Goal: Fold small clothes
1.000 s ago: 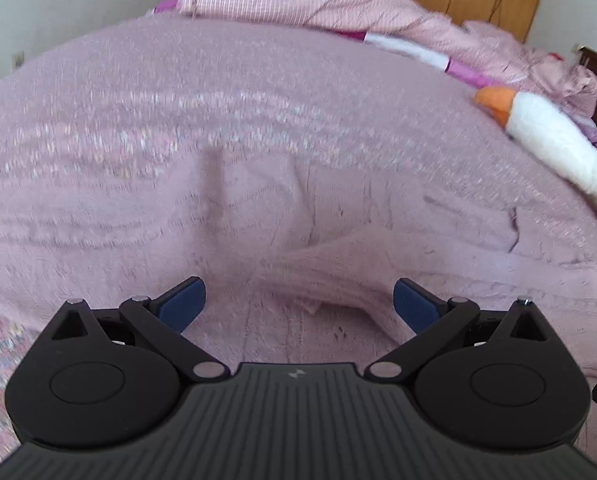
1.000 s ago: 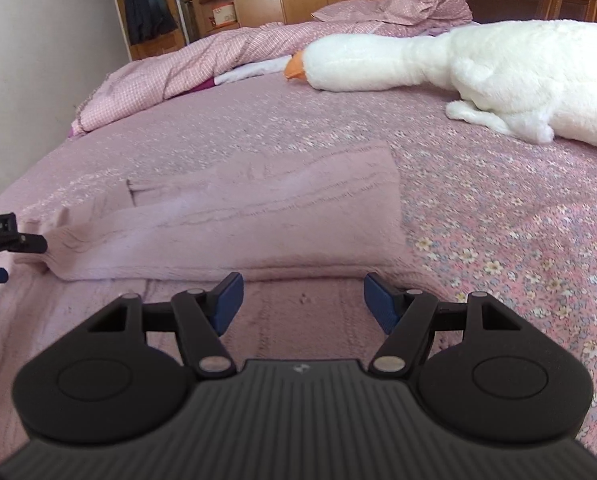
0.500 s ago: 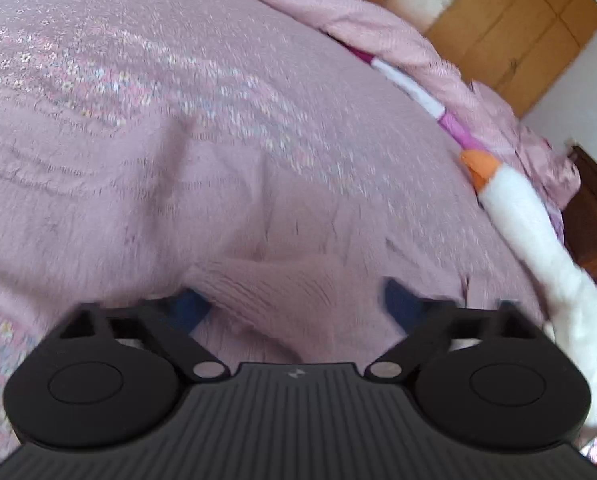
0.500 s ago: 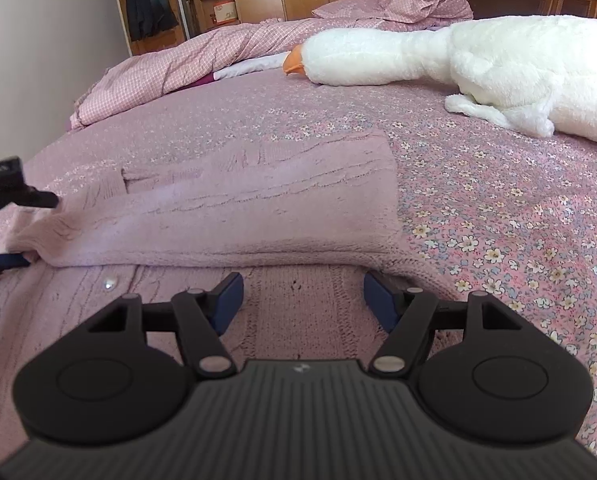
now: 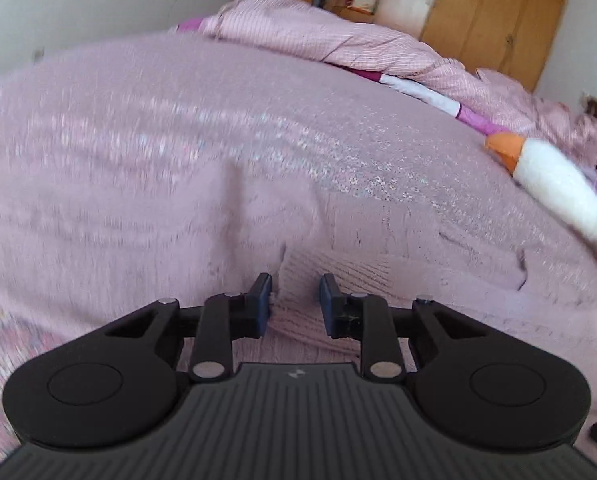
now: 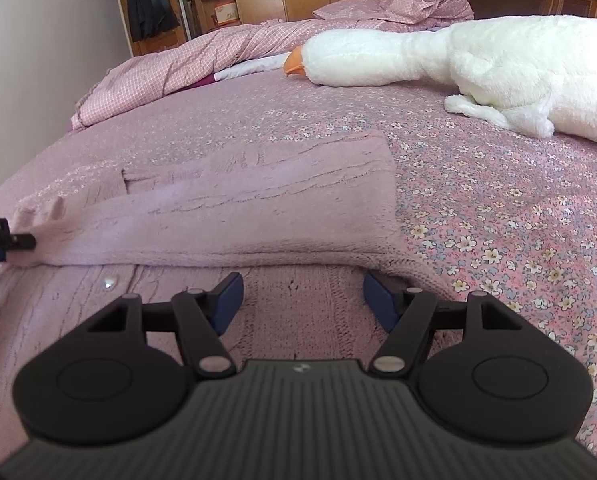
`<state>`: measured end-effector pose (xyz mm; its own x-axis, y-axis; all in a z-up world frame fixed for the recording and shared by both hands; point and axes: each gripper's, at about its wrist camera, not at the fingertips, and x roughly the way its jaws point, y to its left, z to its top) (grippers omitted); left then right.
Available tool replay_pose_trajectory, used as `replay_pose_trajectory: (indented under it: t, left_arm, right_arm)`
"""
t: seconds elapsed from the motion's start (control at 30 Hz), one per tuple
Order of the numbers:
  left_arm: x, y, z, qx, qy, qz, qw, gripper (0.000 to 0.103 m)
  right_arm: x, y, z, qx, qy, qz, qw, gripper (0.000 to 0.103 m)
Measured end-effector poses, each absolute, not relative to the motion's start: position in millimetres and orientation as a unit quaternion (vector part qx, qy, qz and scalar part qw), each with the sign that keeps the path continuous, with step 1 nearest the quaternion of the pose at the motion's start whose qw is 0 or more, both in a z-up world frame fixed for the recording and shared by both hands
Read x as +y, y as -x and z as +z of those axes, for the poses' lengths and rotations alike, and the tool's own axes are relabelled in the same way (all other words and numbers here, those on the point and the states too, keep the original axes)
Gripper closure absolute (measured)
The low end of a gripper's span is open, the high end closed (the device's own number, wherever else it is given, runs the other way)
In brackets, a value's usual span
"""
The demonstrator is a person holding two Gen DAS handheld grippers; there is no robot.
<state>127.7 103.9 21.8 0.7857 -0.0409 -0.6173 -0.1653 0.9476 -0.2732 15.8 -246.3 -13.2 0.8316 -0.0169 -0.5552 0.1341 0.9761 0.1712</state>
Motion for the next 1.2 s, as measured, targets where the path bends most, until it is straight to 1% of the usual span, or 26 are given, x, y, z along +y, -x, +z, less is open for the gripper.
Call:
replay_pose_trajectory:
  t: [0.03,0.07,0.13,0.2,0.27,0.3,0.33,0.37,0.43,0.5,0.53,0.6,0.7,0.77,0.83,0.87,0.93,0.97,1.03,1.07,1.2]
  left_arm:
    - [108.3,-127.1,19.2,0.328,0.169,0.031,0.929,0.063]
    - [110.4,-128.0,18.9,0.329,0.178,0.027,0.927,0.058]
    - [113.3,-129.7,17.2,0.331,0.193,0.010,0.924,0.042]
    - [112.0,-136.0,15.6,0.334,0.192,0.003,0.923,0.040]
    - [108.7,-142.4,14.4,0.332,0.193,0.001,0.923,0.040]
    - [108.0,-145.3,13.6,0.332,0.194,-0.005,0.923,0.048]
    - [107.0,-147.0,14.6,0.330,0.187,-0.002,0.925,0.080]
    - [105.4,-146.0,17.7,0.327,0.177,0.004,0.928,0.091]
    - [103.8,-136.2,28.4,0.300,0.158,0.008,0.941,0.091]
    - [96.2,-125.6,39.3,0.272,0.109,0.029,0.956,0.091]
    - [93.3,-123.7,40.2,0.271,0.090,0.036,0.958,0.091]
    - [90.3,-129.1,34.1,0.291,0.061,0.042,0.954,0.091]
    - [92.3,-138.0,19.3,0.323,0.048,0.057,0.944,0.090]
    - [93.2,-138.5,14.2,0.323,0.032,0.059,0.944,0.084]
    - [89.3,-137.9,15.3,0.323,0.008,0.065,0.944,0.074]
    - [89.4,-137.3,16.9,0.326,0.004,0.067,0.943,0.070]
    - [95.9,-131.4,22.7,0.331,0.020,0.066,0.941,0.059]
    - [100.9,-127.1,27.1,0.332,0.035,0.064,0.940,0.057]
    - [112.6,-116.3,36.9,0.334,0.058,0.065,0.938,0.047]
    - [118.7,-108.8,42.1,0.332,0.064,0.069,0.939,0.045]
    - [142.2,-75.5,62.0,0.318,0.059,0.090,0.942,0.029]
  right_arm:
    - [-247.4,-15.4,-12.9,0.288,-0.105,-0.040,0.951,0.035]
    - [-248.3,-15.2,-12.4,0.288,-0.108,-0.040,0.951,0.035]
    - [-248.8,-14.8,-10.8,0.286,-0.112,-0.040,0.951,0.035]
    - [-248.0,-14.7,-8.1,0.282,-0.114,-0.039,0.952,0.035]
    - [-246.8,-14.6,-5.7,0.278,-0.114,-0.035,0.953,0.035]
    - [-246.4,-15.2,-4.6,0.276,-0.113,-0.034,0.954,0.035]
    - [-246.2,-15.8,-3.7,0.275,-0.111,-0.033,0.954,0.035]
    - [-246.0,-16.3,-3.0,0.274,-0.109,-0.033,0.955,0.035]
    - [-246.0,-17.2,-0.6,0.269,-0.102,-0.034,0.957,0.035]
    - [-246.7,-19.7,1.9,0.263,-0.092,-0.037,0.960,0.035]
    - [-247.3,-22.1,2.2,0.262,-0.089,-0.038,0.960,0.035]
    - [-249.3,-29.3,0.2,0.266,-0.087,-0.036,0.959,0.035]
    - [-247.9,-41.2,-9.2,0.280,-0.078,-0.033,0.956,0.035]
    - [-241.1,-43.4,-12.6,0.281,-0.053,-0.030,0.958,0.032]
    - [-235.6,-43.5,-13.3,0.283,-0.037,-0.027,0.958,0.028]
    - [-234.5,-42.8,-12.4,0.283,-0.038,-0.027,0.958,0.028]
    - [-235.5,-39.1,-8.1,0.282,-0.051,-0.025,0.958,0.028]
    - [-236.7,-36.4,-4.9,0.280,-0.060,-0.022,0.958,0.029]
    - [-237.5,-30.0,2.5,0.277,-0.074,-0.014,0.958,0.029]
    - [-237.0,-25.8,6.6,0.273,-0.077,-0.012,0.959,0.029]
    - [-231.8,-7.2,22.0,0.254,-0.087,-0.001,0.963,0.029]
